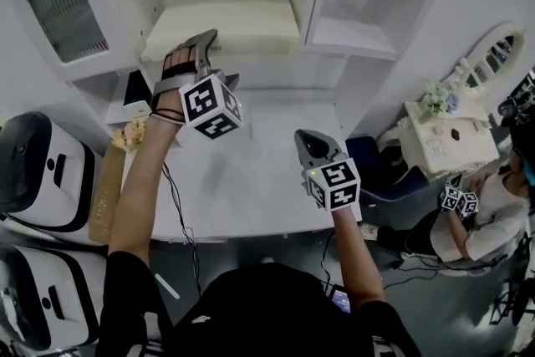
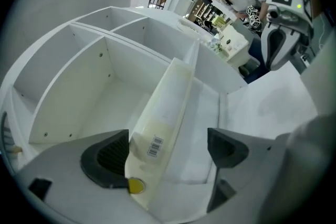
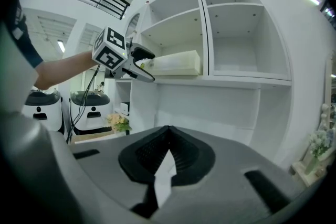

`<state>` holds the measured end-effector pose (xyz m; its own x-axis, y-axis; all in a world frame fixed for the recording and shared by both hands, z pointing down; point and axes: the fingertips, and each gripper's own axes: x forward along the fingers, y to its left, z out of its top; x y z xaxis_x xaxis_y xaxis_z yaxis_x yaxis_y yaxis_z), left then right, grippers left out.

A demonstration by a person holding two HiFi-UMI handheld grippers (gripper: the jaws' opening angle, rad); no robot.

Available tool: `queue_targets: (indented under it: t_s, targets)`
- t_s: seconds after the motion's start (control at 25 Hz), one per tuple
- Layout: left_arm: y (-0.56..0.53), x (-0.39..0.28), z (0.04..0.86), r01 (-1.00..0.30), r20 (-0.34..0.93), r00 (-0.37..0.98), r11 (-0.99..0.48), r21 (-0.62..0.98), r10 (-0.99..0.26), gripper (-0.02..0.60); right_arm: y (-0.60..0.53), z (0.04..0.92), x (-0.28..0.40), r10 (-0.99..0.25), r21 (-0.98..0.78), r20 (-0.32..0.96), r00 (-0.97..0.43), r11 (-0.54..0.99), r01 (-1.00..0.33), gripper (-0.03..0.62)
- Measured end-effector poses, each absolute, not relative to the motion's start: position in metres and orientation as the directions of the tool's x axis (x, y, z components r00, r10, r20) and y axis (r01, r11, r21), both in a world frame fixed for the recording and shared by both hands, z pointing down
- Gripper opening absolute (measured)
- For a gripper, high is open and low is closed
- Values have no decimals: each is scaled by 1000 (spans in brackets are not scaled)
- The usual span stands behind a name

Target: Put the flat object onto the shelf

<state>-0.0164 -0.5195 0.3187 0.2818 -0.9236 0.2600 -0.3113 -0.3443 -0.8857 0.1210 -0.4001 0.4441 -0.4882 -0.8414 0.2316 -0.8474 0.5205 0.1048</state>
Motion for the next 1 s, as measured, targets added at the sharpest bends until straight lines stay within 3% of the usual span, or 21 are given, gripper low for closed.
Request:
queue_targets:
  t_s: [1.0]
  targets:
    - [-406, -78, 327, -623, 192, 375, -401, -671, -907, 442, -336, 411, 62, -844, 148, 186, -503, 530, -835, -12]
